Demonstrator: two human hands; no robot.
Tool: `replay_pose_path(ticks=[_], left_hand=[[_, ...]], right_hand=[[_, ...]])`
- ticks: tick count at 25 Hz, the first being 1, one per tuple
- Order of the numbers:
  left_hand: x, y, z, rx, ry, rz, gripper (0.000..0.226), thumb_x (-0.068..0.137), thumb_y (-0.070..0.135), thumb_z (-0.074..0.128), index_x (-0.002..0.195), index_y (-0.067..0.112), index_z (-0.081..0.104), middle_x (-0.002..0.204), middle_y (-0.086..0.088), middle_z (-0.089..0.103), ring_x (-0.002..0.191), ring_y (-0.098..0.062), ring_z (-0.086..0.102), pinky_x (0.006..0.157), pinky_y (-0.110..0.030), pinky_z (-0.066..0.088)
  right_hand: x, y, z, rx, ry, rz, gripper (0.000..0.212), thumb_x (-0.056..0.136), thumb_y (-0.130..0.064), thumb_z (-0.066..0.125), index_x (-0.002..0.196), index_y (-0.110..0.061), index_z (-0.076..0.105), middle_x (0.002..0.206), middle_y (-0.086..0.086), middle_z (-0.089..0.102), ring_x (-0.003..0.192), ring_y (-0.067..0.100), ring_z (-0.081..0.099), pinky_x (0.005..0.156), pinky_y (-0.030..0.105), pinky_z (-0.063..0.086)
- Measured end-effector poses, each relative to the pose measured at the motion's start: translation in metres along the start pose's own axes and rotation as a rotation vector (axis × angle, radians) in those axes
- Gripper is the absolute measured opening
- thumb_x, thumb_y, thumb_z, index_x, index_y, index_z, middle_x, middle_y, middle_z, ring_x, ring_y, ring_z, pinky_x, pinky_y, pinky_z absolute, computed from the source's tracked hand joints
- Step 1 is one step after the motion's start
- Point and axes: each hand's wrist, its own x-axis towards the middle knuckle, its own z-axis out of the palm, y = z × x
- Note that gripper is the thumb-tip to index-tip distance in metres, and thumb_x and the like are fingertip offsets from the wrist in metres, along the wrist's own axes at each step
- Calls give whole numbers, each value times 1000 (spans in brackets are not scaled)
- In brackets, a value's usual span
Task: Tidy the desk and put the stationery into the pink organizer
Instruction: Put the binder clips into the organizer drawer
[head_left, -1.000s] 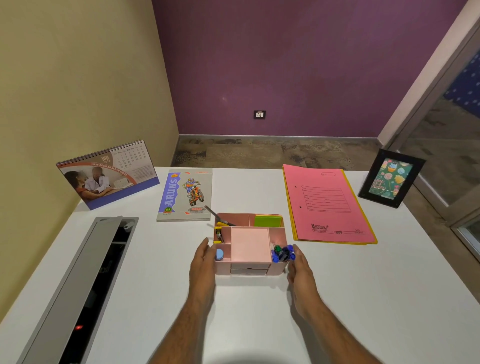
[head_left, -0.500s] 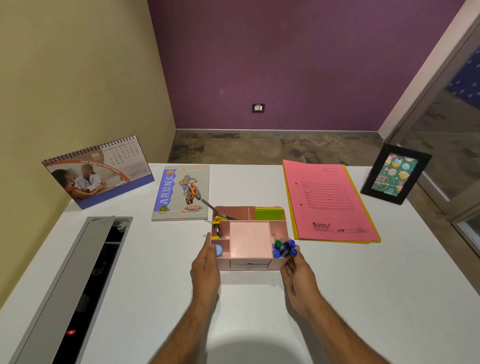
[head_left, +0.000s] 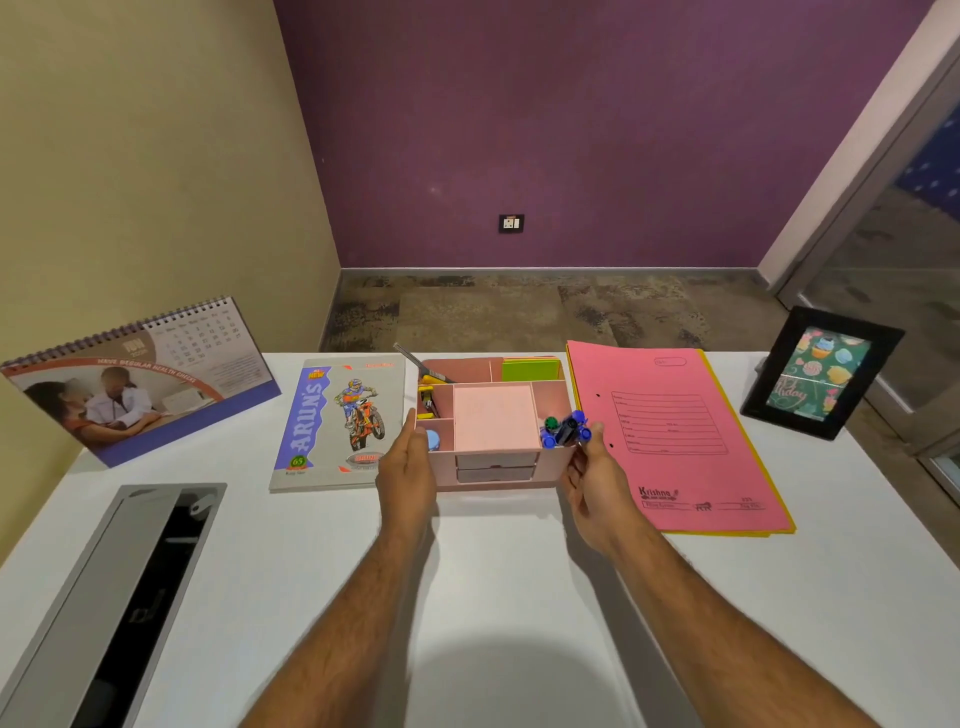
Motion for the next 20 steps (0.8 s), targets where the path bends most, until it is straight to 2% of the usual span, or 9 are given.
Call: replay_pose_path(ticks=[1,4,8,11,13,16,20], left_hand=[[9,1,5,-3,3,2,37,96,35,45,128,28,62,135,4,58,121,-20,53,97,-45,52],[34,-1,17,2,4,0,38,98,34,43,130,27,61,135,0,59,118,-23,56,84,-37,55],[59,-7,26,31,-1,5,40,97,38,42,130,28,60,127,-2,63,111,-22,60,88,-41,54],[69,-11,29,62,-8,-3,36,100,36,40,128,25,61,119,-1,64,103,-17,61,81,-37,55],[72,-14,30,80,-23,16,38,98,41,41,128,28,61,123,0,63,108,-19,60,88,-43,56],[74,-17,29,101,-66,30,41,93,45,42,126,31,61,126,2,64,113,-22,59,92,-45,54],[65,-11,27,127,-148,77,41,101,49,37,136,33,53,131,8,60,113,-13,58,95,-40,53]], right_hand=[[11,-3,2,0,3,2,48,102,-46,26,132,-17,51,99,-8,67,84,-1,62,67,17,51],[38,-9,10,-12,20,-9,47,102,-48,25,127,-20,53,94,-10,67,85,0,61,77,21,50],[61,-8,14,-10,23,-17,56,100,-52,26,136,-17,49,106,-7,65,95,4,61,96,25,43],[69,-5,13,0,16,-20,56,100,-52,25,139,-17,46,115,-2,62,101,8,59,96,25,43],[72,0,10,-5,29,-14,56,99,-52,26,141,-19,45,117,-2,62,99,7,60,94,24,44],[69,3,8,-11,39,1,56,99,-52,25,140,-17,45,121,0,60,108,11,57,96,24,42],[63,3,8,-51,44,6,61,99,-54,23,145,-17,39,133,2,56,119,14,52,103,26,37]])
